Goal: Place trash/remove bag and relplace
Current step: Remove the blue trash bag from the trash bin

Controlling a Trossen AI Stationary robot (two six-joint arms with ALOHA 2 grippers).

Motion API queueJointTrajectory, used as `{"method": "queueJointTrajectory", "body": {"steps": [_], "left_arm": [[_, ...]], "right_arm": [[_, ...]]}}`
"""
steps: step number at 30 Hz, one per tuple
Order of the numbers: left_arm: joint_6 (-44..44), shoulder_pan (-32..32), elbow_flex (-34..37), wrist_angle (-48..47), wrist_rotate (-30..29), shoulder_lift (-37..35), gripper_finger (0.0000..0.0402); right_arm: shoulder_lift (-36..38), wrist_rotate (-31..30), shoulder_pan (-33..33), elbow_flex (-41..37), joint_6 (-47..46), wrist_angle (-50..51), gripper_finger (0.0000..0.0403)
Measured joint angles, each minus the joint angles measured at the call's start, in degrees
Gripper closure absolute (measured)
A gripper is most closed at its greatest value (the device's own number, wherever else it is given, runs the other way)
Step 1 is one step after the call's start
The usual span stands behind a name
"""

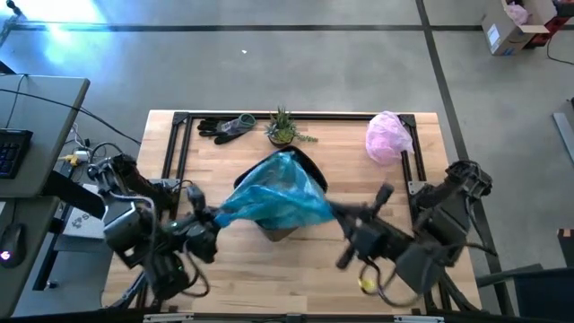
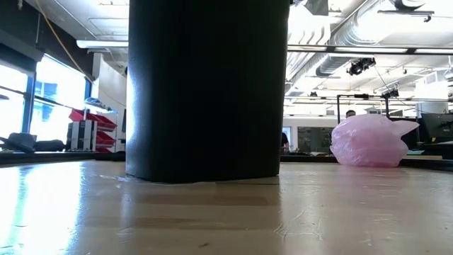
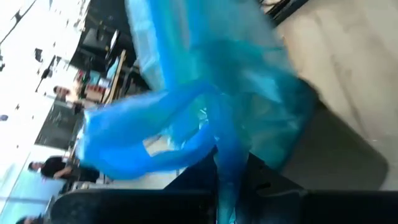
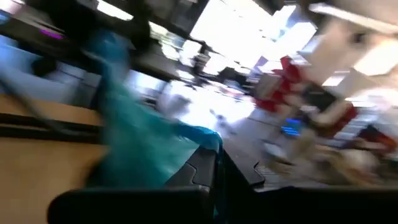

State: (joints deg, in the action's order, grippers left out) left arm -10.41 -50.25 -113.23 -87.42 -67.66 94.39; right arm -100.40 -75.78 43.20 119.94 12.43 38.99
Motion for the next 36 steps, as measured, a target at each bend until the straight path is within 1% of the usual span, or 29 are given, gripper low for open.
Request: {"method": "queueJointTrajectory", "body": {"steps": [4, 7, 9, 13, 15, 17, 19, 22, 25, 27, 29, 31, 36], "left_arm": [[-0.37, 3.83, 0.0, 0.01, -0.1, 0.0, 0.0402], [-1.58, 6.52, 0.0, 0.05, -0.47, 0.0, 0.0402], [-1.97, 8.01, 0.0, 0.33, 0.0, 0.0, 0.0402], [-0.89, 9.71, -0.02, 0.45, 0.83, 1.06, 0.0402], [0.39, 9.87, -0.02, 0.65, 1.28, 1.87, 0.0402], [1.66, 9.83, -0.02, 0.68, 1.4, 2.69, 0.0402], [2.29, 9.53, -0.02, 0.73, 1.59, 3.43, 0.0402], [3.06, 9.14, 0.0, 0.87, 1.89, 3.98, 0.0402], [3.1, 8.87, 0.0, 1.03, 2.0, 4.0, 0.0402], [3.1, 8.84, 0.0, 1.23, 2.01, 4.0, 0.0402], [3.1, 8.87, 0.0, 1.25, 1.99, 4.0, 0.0402], [3.31, 8.87, 0.0, 1.42, 1.99, 4.0, 0.0402], [5.36, 8.87, 0.0, 3.42, 2.02, 4.0, 0.0402]], "right_arm": [[0.0, 9.3, 2.91, 0.0, -10.25, 2.93, 0.0403], [0.0, 16.2, 3.99, 0.0, -17.86, 7.33, 0.0403], [0.0, 19.13, 4.16, 0.0, -22.62, 11.0, 0.0403], [0.0, 23.11, 4.11, 0.0, -32.16, 17.61, 0.0402], [0.0, 23.52, 4.11, 0.0, -36.38, 20.95, 0.0395], [0.0, 23.88, 4.11, 0.0, -40.08, 25.4, 0.0372], [0.0, 23.83, 4.11, 0.0, -44.09, 30.1, 0.0334], [0.0, 23.02, 4.11, 0.0, -47.07, 34.54, 0.0263], [0.0, 21.31, 4.1, 0.0, -45.78, 35.36, 0.0201], [0.0, 20.91, 3.91, 0.0, -43.73, 35.36, 0.0176], [0.0, 21.03, 3.44, 0.0, -42.35, 35.92, 0.0166], [0.0, 21.33, 2.63, 0.02, -42.37, 38.26, 0.0167], [-0.13, 21.54, -0.66, 0.02, -45.33, 46.96, 0.0193]]}}
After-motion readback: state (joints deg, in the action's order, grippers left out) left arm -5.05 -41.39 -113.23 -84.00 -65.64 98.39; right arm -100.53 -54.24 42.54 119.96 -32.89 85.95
